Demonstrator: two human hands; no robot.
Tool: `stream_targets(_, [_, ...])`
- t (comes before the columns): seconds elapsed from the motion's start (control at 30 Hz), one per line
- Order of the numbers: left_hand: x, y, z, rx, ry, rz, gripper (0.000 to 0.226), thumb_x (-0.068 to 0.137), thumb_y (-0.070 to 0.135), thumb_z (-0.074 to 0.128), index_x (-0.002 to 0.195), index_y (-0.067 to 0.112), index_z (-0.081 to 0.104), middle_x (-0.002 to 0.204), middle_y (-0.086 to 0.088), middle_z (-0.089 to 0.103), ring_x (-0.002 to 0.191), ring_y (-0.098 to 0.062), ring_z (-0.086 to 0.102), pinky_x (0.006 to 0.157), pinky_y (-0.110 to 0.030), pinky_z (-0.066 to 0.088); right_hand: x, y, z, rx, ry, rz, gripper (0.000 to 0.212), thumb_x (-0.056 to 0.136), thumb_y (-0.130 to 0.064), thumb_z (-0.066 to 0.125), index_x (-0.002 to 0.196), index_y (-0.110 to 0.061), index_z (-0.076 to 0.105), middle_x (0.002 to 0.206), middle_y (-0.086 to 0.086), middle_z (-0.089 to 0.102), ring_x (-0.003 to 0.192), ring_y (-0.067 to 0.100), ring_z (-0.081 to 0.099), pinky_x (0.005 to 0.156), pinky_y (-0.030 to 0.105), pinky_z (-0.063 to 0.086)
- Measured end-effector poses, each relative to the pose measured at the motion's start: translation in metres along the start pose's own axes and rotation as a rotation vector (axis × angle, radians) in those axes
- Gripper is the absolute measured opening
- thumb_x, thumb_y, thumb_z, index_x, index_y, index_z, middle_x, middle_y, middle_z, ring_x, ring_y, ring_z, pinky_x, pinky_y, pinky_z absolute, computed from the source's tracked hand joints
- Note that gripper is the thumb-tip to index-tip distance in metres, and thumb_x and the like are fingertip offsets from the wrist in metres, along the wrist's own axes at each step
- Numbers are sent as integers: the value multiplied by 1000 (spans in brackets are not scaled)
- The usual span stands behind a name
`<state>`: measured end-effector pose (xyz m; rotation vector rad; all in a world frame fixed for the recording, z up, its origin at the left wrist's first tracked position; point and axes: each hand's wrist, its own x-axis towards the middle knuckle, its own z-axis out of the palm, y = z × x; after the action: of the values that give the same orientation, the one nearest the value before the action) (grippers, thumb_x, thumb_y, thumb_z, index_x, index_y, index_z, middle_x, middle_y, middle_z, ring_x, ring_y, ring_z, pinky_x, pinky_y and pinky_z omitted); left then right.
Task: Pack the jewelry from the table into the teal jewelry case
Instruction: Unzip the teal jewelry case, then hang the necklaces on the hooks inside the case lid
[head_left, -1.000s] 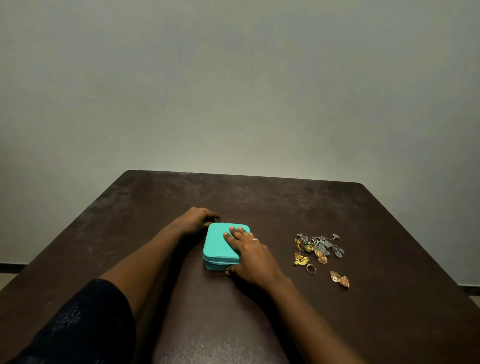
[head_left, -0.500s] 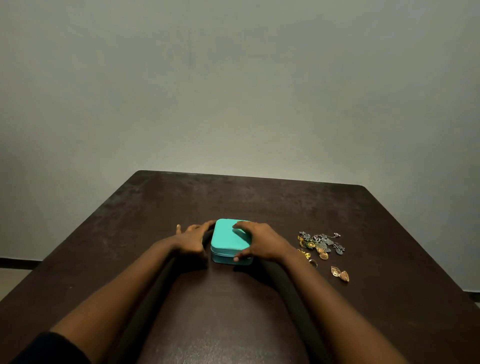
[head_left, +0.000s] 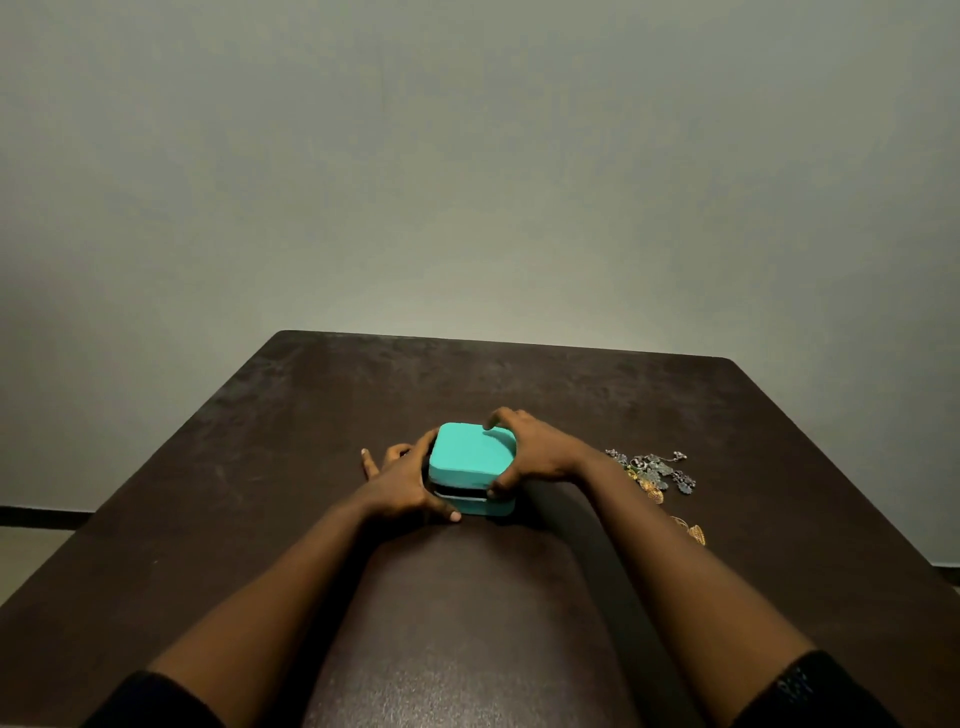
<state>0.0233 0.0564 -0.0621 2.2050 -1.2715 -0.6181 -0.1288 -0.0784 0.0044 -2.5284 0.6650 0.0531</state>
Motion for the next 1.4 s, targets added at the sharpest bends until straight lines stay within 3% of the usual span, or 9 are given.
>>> stream_targets(0.2, [1, -1, 0, 22, 4, -20, 131, 51, 48, 81, 148, 34, -6, 150, -18, 18, 145, -30, -6, 102, -53, -31, 7, 7, -14, 483, 122, 28, 29, 84, -29, 64, 104, -14, 50, 112, 9, 58, 99, 21, 58, 80, 36, 52])
stream_targets(0.4, [-2, 3, -2, -13, -27, -11, 128, 56, 44, 82, 148, 38, -6, 153, -16, 12, 144, -31, -12, 99, -51, -33, 23, 9, -13, 666, 308, 176, 39, 89, -53, 48, 99, -15, 49, 103, 8, 58, 87, 22, 63, 77, 47, 58])
stream_targets(0.5, [-2, 1, -3, -11, -49, -4, 125, 53, 47, 80, 147, 41, -2, 152, -18, 10, 144, -32, -11, 97, -51, -35, 30, 13, -7, 621, 338, 225, 36, 95, -48, 40, 101, -13, 45, 113, 15, 57, 95, 32, 63, 77, 53, 56])
stream_targets(0.6, [0, 1, -4, 1, -48, -13, 118, 61, 40, 83, 146, 44, 1, 152, -18, 9, 144, -34, -11, 99, -52, -33, 39, 15, -4, 539, 349, 282, 33, 99, -36, 37, 110, -6, 46, 115, 14, 55, 95, 28, 59, 63, 40, 55])
stream_targets(0.77, [1, 3, -4, 22, -70, -3, 114, 63, 40, 81, 145, 46, 3, 152, -18, 9, 144, -32, -9, 99, -54, -33, 55, 22, 3, 494, 370, 353, 34, 98, -28, 40, 118, -3, 50, 123, 18, 57, 110, 33, 57, 93, 46, 48])
stream_targets(1.03, [4, 0, -2, 36, -106, -29, 120, 45, 57, 73, 144, 48, 5, 153, -17, 11, 144, -32, -10, 99, -56, -34, 66, 30, 13, 487, 446, 396, 33, 97, -23, 46, 109, 2, 63, 112, 19, 65, 105, 32, 60, 75, 33, 42])
stream_targets(1.17, [-1, 6, -1, 52, -75, -4, 115, 57, 51, 79, 146, 43, 6, 152, -18, 11, 144, -31, -9, 97, -51, -34, 66, 28, 18, 507, 564, 399, 35, 94, -28, 51, 112, 0, 62, 114, 18, 65, 106, 32, 60, 91, 43, 47])
stream_targets(1.23, [-4, 8, -1, 76, -53, -2, 113, 62, 49, 79, 147, 41, 5, 152, -18, 11, 144, -32, -9, 98, -51, -33, 66, 26, 19, 494, 639, 401, 36, 92, -29, 55, 114, -2, 60, 117, 16, 62, 107, 29, 58, 91, 41, 47])
stream_targets(1.4, [-3, 6, -5, 52, -146, -7, 132, 36, 70, 70, 146, 43, 2, 154, -17, 11, 144, -30, -13, 98, -56, -33, 59, 18, 20, 423, 756, 355, 27, 85, -28, 65, 101, -8, 58, 110, 11, 59, 98, 25, 57, 79, 36, 46])
